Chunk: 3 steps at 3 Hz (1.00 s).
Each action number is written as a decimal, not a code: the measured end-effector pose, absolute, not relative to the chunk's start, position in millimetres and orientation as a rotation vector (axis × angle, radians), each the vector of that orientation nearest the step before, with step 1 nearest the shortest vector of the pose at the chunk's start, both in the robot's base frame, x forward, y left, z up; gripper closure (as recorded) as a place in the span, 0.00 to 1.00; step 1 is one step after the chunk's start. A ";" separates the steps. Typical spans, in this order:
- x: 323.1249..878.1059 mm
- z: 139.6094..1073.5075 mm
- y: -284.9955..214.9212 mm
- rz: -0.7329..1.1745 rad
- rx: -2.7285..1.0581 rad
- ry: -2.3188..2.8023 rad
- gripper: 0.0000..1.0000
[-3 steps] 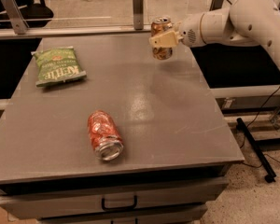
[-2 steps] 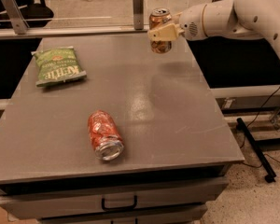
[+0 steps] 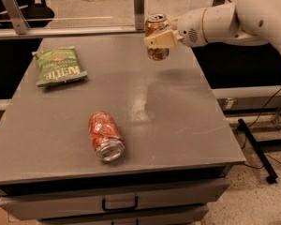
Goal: Move orange can near coke can
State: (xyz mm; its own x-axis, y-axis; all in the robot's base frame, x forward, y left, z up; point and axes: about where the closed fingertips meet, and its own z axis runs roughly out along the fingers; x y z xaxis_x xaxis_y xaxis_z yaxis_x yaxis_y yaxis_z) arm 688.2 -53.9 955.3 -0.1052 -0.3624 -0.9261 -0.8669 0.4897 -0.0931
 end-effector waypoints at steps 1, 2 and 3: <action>649.5 958.1 -43.9 0.639 -1.108 1.659 1.00; 616.7 947.2 -41.2 0.685 -1.121 1.652 1.00; 576.9 927.3 -37.6 0.758 -1.129 1.652 1.00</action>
Offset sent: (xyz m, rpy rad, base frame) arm -0.1150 0.0080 -0.0255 0.0451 0.0446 0.1170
